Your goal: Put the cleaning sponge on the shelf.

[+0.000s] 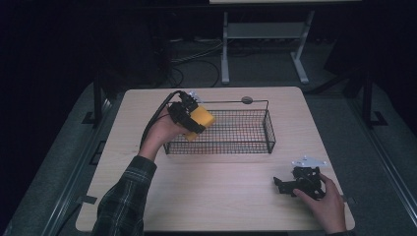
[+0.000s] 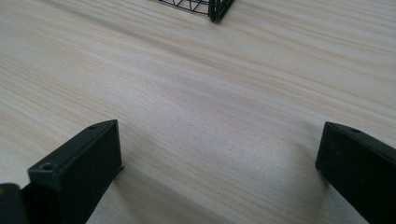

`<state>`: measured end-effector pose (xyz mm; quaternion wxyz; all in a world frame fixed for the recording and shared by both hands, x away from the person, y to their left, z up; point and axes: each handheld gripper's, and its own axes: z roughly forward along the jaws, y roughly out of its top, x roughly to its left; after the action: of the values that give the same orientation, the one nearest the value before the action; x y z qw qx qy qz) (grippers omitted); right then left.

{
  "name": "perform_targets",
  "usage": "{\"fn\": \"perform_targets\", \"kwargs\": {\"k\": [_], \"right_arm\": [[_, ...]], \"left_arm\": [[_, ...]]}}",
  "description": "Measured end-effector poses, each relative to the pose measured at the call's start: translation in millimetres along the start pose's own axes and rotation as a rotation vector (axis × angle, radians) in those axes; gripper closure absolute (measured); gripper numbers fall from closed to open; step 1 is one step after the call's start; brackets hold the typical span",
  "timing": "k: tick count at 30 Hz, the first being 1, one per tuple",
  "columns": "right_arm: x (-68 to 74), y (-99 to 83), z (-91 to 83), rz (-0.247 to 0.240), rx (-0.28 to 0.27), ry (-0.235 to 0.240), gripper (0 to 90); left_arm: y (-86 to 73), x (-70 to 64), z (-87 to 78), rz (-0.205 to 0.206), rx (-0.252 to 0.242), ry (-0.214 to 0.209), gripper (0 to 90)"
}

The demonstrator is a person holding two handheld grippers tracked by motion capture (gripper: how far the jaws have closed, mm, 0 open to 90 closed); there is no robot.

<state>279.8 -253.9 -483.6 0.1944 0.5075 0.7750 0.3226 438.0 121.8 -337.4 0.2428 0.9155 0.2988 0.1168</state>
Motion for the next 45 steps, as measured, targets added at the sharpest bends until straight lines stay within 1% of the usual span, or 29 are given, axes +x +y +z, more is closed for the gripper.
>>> {"fn": "perform_targets", "kwargs": {"k": [6,8,12,17,21,22,24,27,30,45], "right_arm": [[0.0,0.0,0.0,0.0,0.0,0.0,0.0],[0.0,0.0,0.0,0.0,0.0,0.0,0.0],[0.0,0.0,0.0,0.0,0.0,0.0,0.0],[0.0,0.0,0.0,0.0,0.0,0.0,0.0],[-0.1,0.0,0.0,-0.001,0.0,0.0,0.0],[0.0,0.0,0.0,-0.001,0.0,0.0,0.0],[-0.1,0.0,0.0,-0.001,0.0,0.0,0.0],[-0.1,0.0,0.0,-0.001,-0.001,0.0,0.0],[-0.1,0.0,0.0,-0.001,0.0,0.0,0.0],[-0.1,0.0,0.0,-0.001,-0.001,0.0,0.0]], "left_arm": [[-3.8,10.7,4.4,-0.023,0.005,0.02,23.5],[-5.6,14.1,6.6,-0.039,0.005,0.025,23.5],[-8.5,20.9,10.1,-0.051,0.009,0.036,23.5],[-12.7,28.9,16.3,-0.059,0.022,0.042,23.5],[-15.1,32.4,22.3,-0.075,0.025,0.038,23.5],[-15.5,33.3,23.8,-0.072,0.028,0.039,23.5],[-16.5,34.0,27.2,-0.081,0.034,0.033,23.5],[-18.1,34.7,32.3,-0.073,0.052,0.042,23.5],[-21.1,34.9,37.9,-0.091,0.048,0.03,23.5],[-29.2,36.0,56.5,-0.1,0.094,0.022,23.4]]}}
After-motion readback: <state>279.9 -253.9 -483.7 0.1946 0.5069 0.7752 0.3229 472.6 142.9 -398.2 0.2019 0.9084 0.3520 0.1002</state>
